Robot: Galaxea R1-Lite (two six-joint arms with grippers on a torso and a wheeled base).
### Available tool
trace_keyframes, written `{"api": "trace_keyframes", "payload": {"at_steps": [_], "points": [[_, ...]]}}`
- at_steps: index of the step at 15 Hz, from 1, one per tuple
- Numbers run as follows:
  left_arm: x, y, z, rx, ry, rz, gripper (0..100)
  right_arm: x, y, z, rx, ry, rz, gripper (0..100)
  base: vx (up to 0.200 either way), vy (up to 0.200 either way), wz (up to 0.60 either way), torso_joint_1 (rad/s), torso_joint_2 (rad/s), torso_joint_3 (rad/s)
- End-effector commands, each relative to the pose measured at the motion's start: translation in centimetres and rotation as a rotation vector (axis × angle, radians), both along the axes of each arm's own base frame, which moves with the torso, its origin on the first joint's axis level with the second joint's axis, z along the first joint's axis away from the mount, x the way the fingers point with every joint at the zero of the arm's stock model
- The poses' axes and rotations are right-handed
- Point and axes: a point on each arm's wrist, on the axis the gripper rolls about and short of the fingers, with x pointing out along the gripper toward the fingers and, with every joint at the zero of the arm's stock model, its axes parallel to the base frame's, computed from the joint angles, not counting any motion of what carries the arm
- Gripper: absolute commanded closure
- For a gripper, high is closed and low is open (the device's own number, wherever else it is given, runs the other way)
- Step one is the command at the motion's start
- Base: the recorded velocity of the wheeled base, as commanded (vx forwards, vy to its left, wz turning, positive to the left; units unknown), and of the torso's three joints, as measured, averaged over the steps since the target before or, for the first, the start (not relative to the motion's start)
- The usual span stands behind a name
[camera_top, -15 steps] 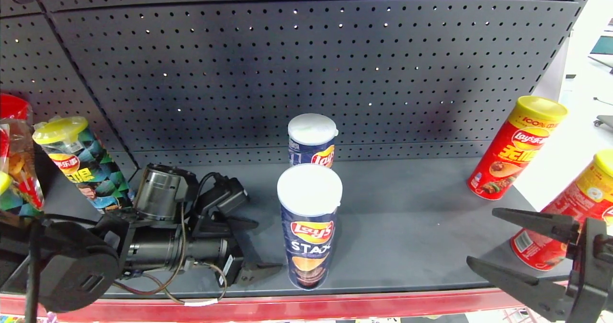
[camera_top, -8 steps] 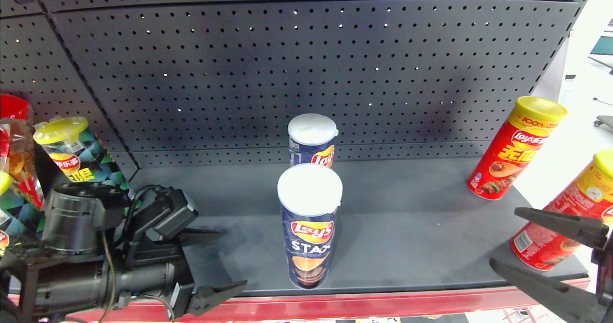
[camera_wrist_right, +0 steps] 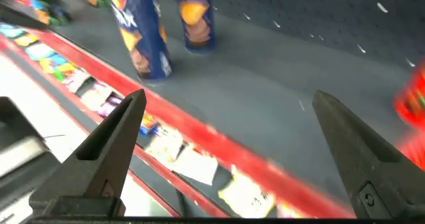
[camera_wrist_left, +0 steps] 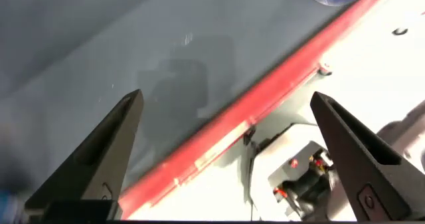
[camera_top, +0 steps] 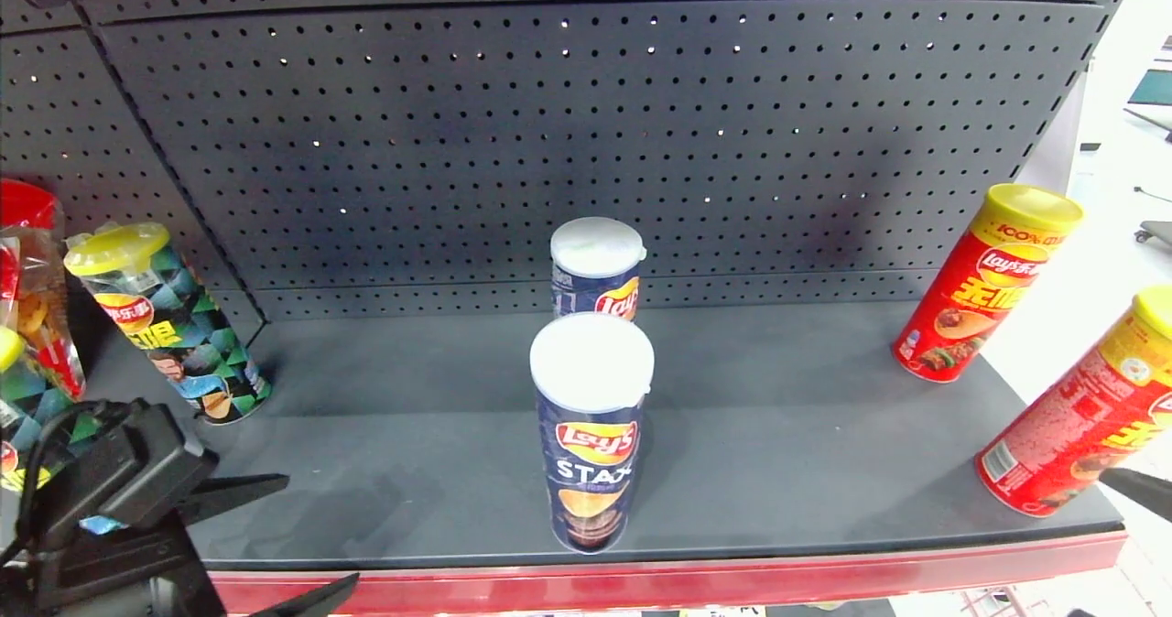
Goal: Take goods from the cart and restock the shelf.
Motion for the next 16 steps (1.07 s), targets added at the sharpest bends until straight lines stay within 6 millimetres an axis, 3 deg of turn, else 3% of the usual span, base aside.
{"api": "trace_keyframes", "payload": {"at_steps": [1,3,4,6,8,11,14,15,16], "points": [[-5.0,1.6,1.2,-0.011,-0.110,0.046,0,-3.5,-2.0,-2.7,0.030,-0.067,-0.121,0,0.000,0.000,0.00,0.000,0.00,0.000],[-8.3,2.7,1.0,-0.026,-0.136,0.119,0,-5.2,-2.8,-3.6,0.019,-0.053,-0.263,0,0.000,0.000,0.00,0.000,0.00,0.000],[-10.9,3.7,0.7,-0.044,-0.174,0.226,0,-7.0,-3.4,-4.0,0.010,-0.040,-0.335,0,0.000,0.000,0.00,0.000,0.00,0.000],[-13.1,4.5,0.8,-0.075,-0.219,0.413,0,-8.8,-4.0,-3.5,-0.005,-0.018,-0.436,0,0.000,0.000,0.00,0.000,0.00,0.000],[-14.0,4.6,0.2,-0.096,-0.234,0.521,0,-9.2,-4.4,-2.4,-0.017,0.002,-0.535,0,0.000,0.000,0.00,0.000,0.00,0.000],[-14.9,4.2,-2.6,-0.113,-0.201,0.733,0,-8.5,-3.8,-1.7,-0.063,0.073,-0.737,0,0.000,0.000,0.00,0.000,0.00,0.000],[-15.4,4.0,-4.8,-0.129,-0.220,0.725,0,-7.5,-2.7,-4.5,-0.120,0.224,-0.922,0,0.000,0.000,0.00,0.000,0.00,0.000],[-15.6,3.9,-5.0,-0.177,-0.248,0.621,0,-7.6,-2.5,-6.3,-0.103,0.226,-0.869,0,0.000,0.000,0.00,0.000,0.00,0.000],[-15.7,3.9,-4.8,-0.210,-0.287,0.540,0,-8.0,-2.4,-7.1,-0.057,0.127,-0.668,0,0.000,0.000,0.00,0.000,0.00,0.000]]}}
